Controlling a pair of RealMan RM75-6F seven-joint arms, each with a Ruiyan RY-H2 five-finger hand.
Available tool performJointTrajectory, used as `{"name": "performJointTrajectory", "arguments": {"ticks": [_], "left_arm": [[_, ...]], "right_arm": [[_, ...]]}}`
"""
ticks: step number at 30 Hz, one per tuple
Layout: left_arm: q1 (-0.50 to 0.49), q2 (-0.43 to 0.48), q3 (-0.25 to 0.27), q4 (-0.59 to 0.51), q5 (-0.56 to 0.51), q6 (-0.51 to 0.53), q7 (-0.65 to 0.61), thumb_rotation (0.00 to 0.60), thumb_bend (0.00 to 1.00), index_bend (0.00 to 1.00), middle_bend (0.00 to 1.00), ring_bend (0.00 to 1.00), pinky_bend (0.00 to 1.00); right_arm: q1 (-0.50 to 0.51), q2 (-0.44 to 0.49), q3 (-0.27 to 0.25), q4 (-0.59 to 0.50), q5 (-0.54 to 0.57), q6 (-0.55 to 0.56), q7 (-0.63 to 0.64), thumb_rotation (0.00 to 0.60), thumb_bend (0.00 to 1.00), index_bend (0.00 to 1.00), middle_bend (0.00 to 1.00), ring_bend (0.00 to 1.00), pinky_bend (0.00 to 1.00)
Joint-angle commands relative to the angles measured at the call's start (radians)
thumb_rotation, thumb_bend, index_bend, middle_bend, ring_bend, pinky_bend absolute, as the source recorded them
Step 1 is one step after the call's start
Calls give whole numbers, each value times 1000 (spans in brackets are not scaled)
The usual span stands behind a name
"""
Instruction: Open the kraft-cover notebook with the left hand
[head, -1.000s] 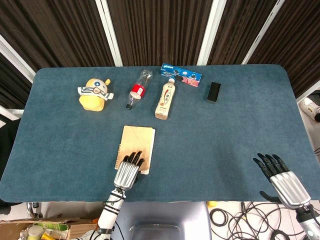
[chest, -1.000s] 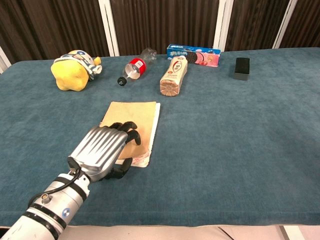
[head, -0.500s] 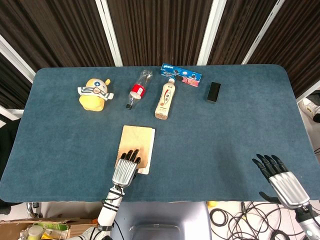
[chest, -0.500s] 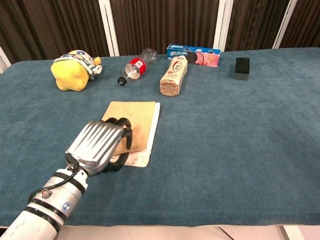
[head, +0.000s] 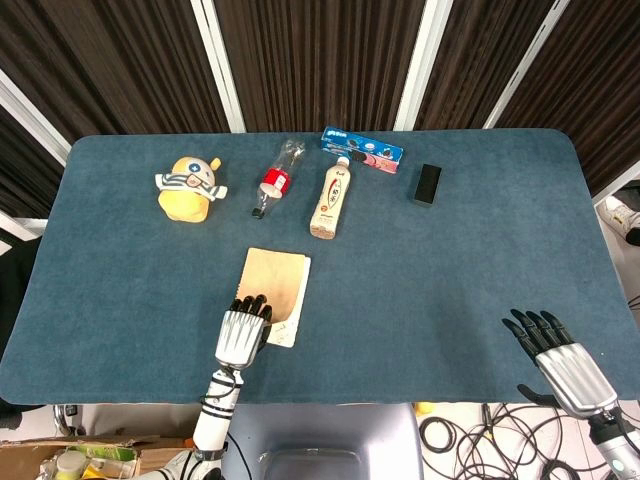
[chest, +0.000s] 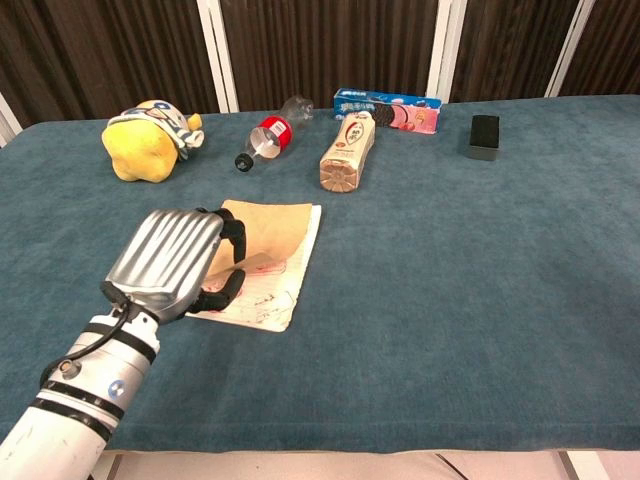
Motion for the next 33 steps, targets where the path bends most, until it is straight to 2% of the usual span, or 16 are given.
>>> {"name": "performJointTrajectory", "arguments": {"ticks": [1, 8, 15, 19, 24, 26, 33], "left_arm": [[8, 37, -40, -80, -36, 0, -5, 600, 438, 675, 436, 413, 515], [31, 140, -128, -281, -140, -31, 12, 600, 450, 677, 458, 417, 520], [52, 201, -203, -391, -253, -43, 32, 600, 463, 679, 466, 421, 528], [55, 208, -216, -405, -276, -43, 37, 600, 468, 679, 467, 423, 534], [56, 215, -279, -426, -383, -37, 103, 600, 472, 680, 468, 426, 543], [50, 212, -320, -402, -453, -41, 141, 600, 472, 680, 468, 428, 546], [27, 205, -372, -355, -527, -20, 145, 600, 474, 679, 472, 431, 550]], "right_arm": [[1, 0, 0, -1, 0, -2, 0, 600, 118, 2, 0, 0, 48], [6, 7, -10, -4, -10, -17, -3, 600, 119, 2, 0, 0, 48], [0, -2, -5, -4, -1, -8, -17, 600, 118, 4, 0, 0, 48], [-1, -3, -4, -5, 0, -7, -19, 600, 118, 4, 0, 0, 48], [-2, -5, -2, -6, 5, -8, -24, 600, 119, 5, 0, 0, 48], [-2, -5, -1, -8, 8, -9, -25, 600, 119, 5, 0, 0, 48], [-2, -5, 0, -10, 12, -11, -27, 600, 119, 5, 0, 0, 48]]}}
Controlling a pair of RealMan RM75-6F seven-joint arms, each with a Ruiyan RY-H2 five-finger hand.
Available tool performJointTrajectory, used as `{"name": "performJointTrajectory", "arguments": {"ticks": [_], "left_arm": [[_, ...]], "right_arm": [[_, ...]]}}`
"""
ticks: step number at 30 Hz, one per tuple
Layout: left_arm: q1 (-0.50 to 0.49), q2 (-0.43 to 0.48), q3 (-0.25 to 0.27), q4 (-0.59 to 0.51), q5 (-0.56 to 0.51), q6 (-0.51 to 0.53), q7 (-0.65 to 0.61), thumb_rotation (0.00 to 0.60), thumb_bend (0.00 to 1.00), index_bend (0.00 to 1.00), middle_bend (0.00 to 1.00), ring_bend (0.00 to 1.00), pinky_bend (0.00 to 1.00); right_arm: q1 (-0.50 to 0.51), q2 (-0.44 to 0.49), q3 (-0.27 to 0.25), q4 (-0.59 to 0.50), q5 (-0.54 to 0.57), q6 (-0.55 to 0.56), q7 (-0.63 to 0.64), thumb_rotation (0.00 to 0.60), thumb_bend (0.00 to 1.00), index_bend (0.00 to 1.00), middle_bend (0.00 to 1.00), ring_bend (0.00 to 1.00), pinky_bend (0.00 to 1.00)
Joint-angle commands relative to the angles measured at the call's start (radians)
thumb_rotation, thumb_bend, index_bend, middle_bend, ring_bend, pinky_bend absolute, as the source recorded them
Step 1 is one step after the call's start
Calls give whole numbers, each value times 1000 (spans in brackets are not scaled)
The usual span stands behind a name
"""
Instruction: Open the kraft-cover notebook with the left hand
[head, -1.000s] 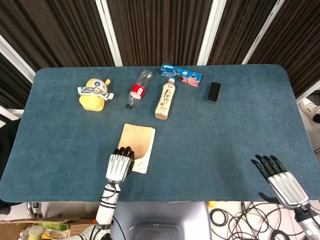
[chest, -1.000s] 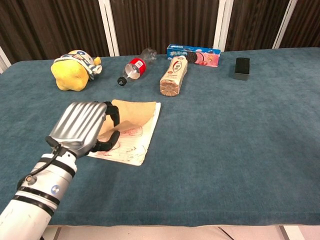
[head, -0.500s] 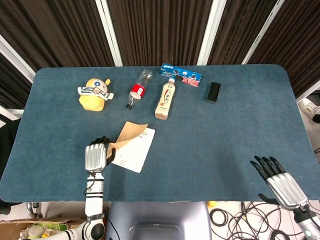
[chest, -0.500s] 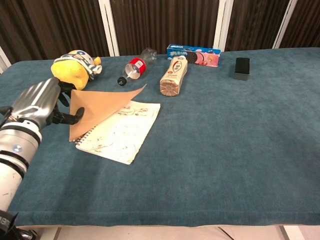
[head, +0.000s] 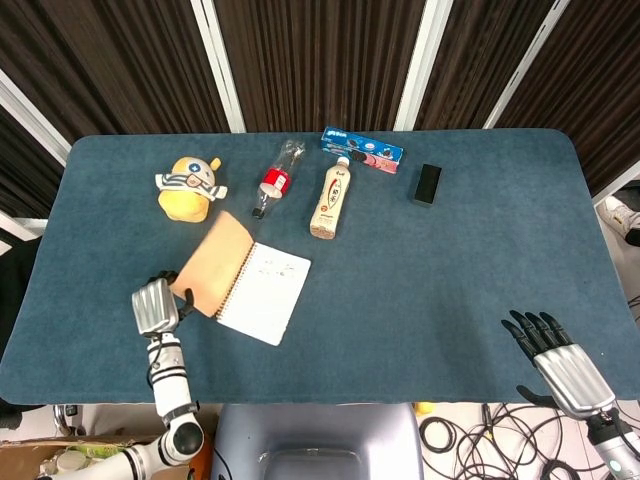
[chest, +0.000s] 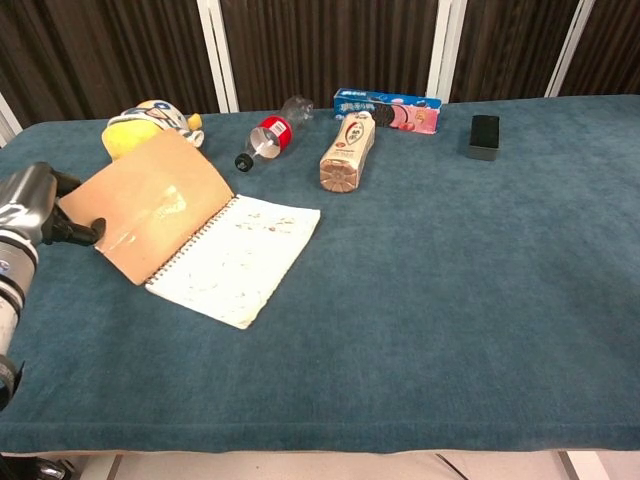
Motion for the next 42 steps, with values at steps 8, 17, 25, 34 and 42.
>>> {"name": "performJointTrajectory", "arguments": {"ticks": [8, 17, 25, 34, 42], "left_arm": [[-11, 22, 18, 67, -57, -44, -22, 600, 455, 366, 235, 271, 449], [-16, 38, 103, 160, -29, -110, -69, 600, 386, 0, 0, 0, 330], [-31, 30, 206, 333, 204, 57, -193, 600, 360, 0, 0, 0, 293], [51, 356, 389, 130, 413, 90, -285, 600, 357, 0, 0, 0, 279], [174, 700, 546, -252, 507, 100, -360, 600, 367, 0, 0, 2, 272]], "right_arm": [[1, -3, 0, -3, 6, -9, -11, 600, 119, 5, 0, 0, 48], [5, -5, 3, -12, 21, -27, -30, 600, 119, 6, 0, 0, 48], [4, -5, 5, -14, 24, -24, -33, 600, 118, 7, 0, 0, 48], [-6, -16, 18, -11, 35, 0, -34, 600, 119, 0, 0, 0, 48], [-20, -44, 43, -11, 70, 26, -67, 600, 119, 0, 0, 0, 48]]}}
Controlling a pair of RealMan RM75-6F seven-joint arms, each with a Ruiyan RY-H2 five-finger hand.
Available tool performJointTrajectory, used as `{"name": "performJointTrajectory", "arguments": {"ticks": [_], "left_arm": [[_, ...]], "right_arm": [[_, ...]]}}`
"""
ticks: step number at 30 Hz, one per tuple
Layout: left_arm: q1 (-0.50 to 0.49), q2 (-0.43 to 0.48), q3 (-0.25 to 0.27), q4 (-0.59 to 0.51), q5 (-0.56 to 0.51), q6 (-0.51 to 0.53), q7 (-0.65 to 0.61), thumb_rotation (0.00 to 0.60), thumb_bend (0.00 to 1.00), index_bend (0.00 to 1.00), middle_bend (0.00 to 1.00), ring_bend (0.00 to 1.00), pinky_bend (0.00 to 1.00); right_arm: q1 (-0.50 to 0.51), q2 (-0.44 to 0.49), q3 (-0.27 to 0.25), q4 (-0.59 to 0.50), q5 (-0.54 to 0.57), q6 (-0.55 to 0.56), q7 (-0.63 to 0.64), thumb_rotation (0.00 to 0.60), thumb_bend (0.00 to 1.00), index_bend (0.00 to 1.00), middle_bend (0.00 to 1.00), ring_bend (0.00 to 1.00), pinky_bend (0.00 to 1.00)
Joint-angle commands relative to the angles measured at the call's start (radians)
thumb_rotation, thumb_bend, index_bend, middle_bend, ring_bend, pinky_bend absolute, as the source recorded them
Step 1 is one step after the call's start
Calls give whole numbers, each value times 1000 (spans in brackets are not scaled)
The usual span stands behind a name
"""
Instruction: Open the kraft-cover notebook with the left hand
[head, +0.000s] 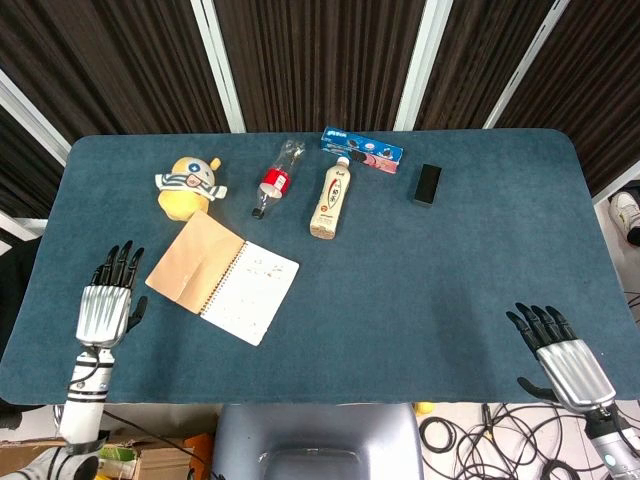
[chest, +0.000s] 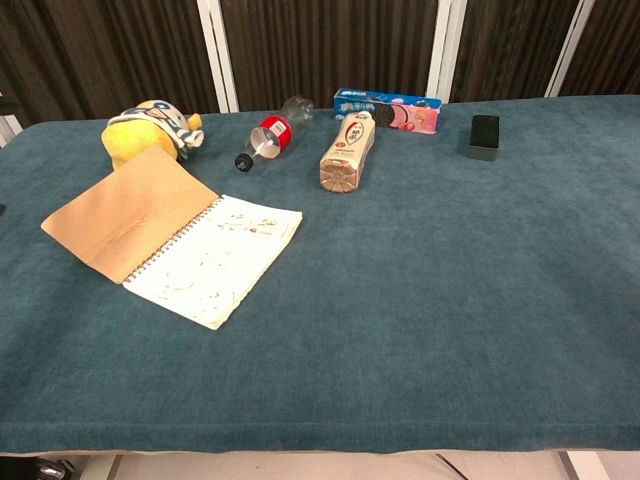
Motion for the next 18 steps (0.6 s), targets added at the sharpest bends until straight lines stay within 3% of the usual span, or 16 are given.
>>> {"name": "performJointTrajectory", "arguments": {"ticks": [1, 6, 18], "left_arm": [[106, 207, 135, -193, 101, 38, -53, 600, 368, 0, 0, 6, 272], [140, 226, 203, -162, 174, 37, -5, 600, 369, 0, 0, 11, 268], [207, 229, 185, -198, 204, 113, 39, 600, 373, 0, 0, 11, 269]], "right_arm": [[-9, -12, 9, 0, 10, 14, -16, 600, 119, 0, 0, 0, 48], [-20, -32, 17, 1, 21, 31, -46, 600, 119, 0, 0, 0, 48], [-21, -34, 13, 7, 12, 28, -47, 600, 118, 0, 0, 0, 48]]}}
